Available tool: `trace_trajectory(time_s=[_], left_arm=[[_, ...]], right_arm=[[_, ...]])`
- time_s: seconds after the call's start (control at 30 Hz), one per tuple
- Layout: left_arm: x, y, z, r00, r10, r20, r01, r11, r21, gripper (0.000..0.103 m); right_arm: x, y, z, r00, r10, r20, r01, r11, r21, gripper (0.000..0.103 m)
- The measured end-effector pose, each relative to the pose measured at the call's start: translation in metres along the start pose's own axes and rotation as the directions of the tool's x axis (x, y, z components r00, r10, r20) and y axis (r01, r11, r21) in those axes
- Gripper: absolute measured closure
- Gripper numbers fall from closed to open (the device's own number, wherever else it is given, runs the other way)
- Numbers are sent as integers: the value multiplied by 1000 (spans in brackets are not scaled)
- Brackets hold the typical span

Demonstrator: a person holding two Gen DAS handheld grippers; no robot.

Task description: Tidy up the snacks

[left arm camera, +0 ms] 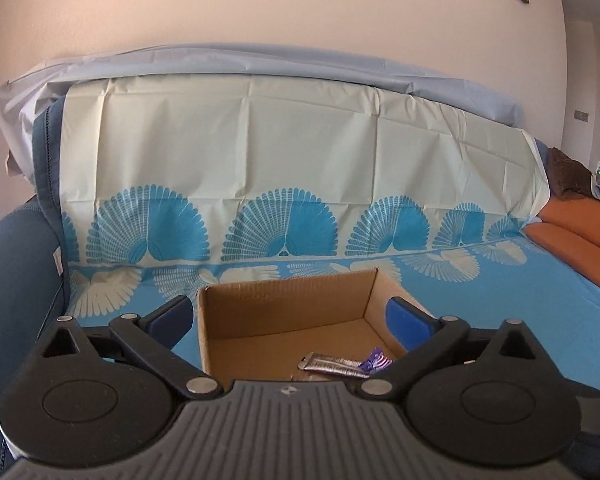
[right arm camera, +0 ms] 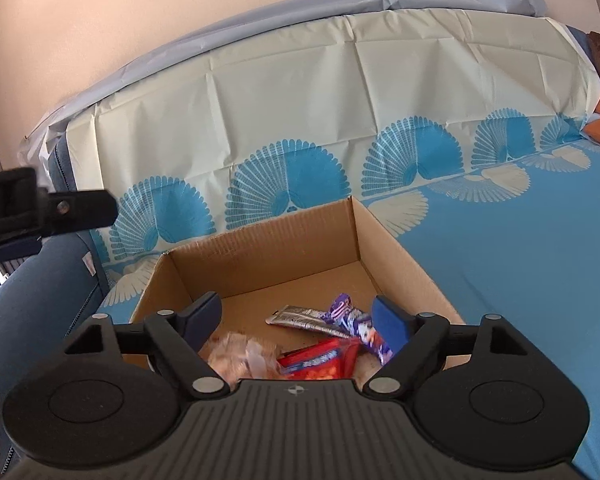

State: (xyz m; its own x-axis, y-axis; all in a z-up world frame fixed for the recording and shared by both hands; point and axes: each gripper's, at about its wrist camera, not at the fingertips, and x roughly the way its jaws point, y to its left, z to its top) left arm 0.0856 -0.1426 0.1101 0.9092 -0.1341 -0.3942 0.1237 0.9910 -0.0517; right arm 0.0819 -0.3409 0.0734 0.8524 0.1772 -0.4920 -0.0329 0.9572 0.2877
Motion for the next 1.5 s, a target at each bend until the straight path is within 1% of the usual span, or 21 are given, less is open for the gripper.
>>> trace_trajectory(time_s=[0.07, 0.13, 0.2, 0.3, 0.43, 0.5, 0.6, 0.7, 0.77, 0.83, 0.93, 0.97, 1.0, 1.03, 1.07, 1.1, 1.13, 1.2, 1.27, 1.33, 1.5], left_arm=[[-17, 7, -13, 999, 28, 19, -28, 1000, -9, 0], [-33, 13, -25, 998, 45, 38, -44, 999, -23, 0], [-45, 18, -35, 999, 29, 34, -28, 999, -34, 0], [-60, 24, -48, 1000, 7, -3, -7, 999, -47, 0], [-72, 28, -62, 997, -28, -69, 21, 994, -106, 0], [-77, 26, -69, 997, -23, -79, 13, 991, -130, 0], [-82, 18, -80, 996, -25, -86, 14, 992, -123, 0], [-86, 11, -87, 993, -66, -96, 55, 992, -113, 0], [-89, 7, -90, 990, -89, -106, 79, 992, -99, 0], [-89, 2, -93, 987, -95, -131, 84, 993, -87, 0], [-83, -8, -99, 981, -65, -181, 48, 995, -92, 0], [-83, -11, -102, 982, -57, -182, 40, 995, -94, 0], [-84, -14, -106, 984, -49, -173, 34, 995, -92, 0], [-86, -16, -111, 986, -39, -164, 25, 996, -86, 0], [-87, -17, -116, 986, -28, -162, 15, 997, -81, 0], [-88, -16, -121, 986, -22, -167, 8, 997, -83, 0], [-87, -14, -125, 984, -19, -178, 3, 996, -93, 0], [-86, -7, -128, 980, -10, -198, -15, 992, -123, 0], [-85, 0, -127, 980, 14, -201, -43, 989, -141, 0], [-83, 7, -125, 979, 38, -199, -69, 986, -152, 0], [-77, 17, -124, 972, 53, -229, -98, 977, -189, 0]], right_arm=[[1, 2, -1, 1000, -10, -6, 10, 1000, -6, 13], [0, 6, -3, 1000, -13, -11, 12, 1000, -18, 11], [-1, 10, -5, 1000, -17, -9, 17, 999, -40, 8], [-5, 16, -8, 1000, -30, -9, 29, 997, -70, 1], [-20, 16, -14, 999, -48, 9, 49, 995, -90, 1], [-28, 13, -14, 998, -58, 11, 58, 994, -94, 1], [-41, 9, -5, 997, -80, 15, 81, 991, -107, 1], [-59, 5, 2, 993, -109, 43, 114, 981, -154, 1], [-77, -4, 0, 991, -117, 66, 127, 976, -180, 1], [-92, -12, -11, 990, -125, 68, 137, 968, -211, 1], [-106, -25, -35, 983, -173, 52, 181, 958, -224, 1], [-110, -29, -42, 981, -191, 45, 196, 960, -202, 1], [-113, -34, -45, 978, -208, 36, 211, 968, -139, 1], [-118, -36, -43, 978, -202, 45, 205, 975, -85, 1], [-121, -34, -42, 979, -189, 70, 194, 979, -69, 1], [-121, -30, -43, 978, -188, 87, 195, 978, -75, 1], [-115, -24, -46, 979, -192, 68, 199, 975, -105, 1], [-98, -13, -51, 983, -182, -27, 174, 965, -197, 1], [-91, -3, -55, 986, -152, -69, 129, 956, -264, 1], [-87, 1, -56, 986, -143, -87, 114, 955, -275, 1], [-84, 2, -55, 985, -146, -93, 118, 959, -257, 1]])
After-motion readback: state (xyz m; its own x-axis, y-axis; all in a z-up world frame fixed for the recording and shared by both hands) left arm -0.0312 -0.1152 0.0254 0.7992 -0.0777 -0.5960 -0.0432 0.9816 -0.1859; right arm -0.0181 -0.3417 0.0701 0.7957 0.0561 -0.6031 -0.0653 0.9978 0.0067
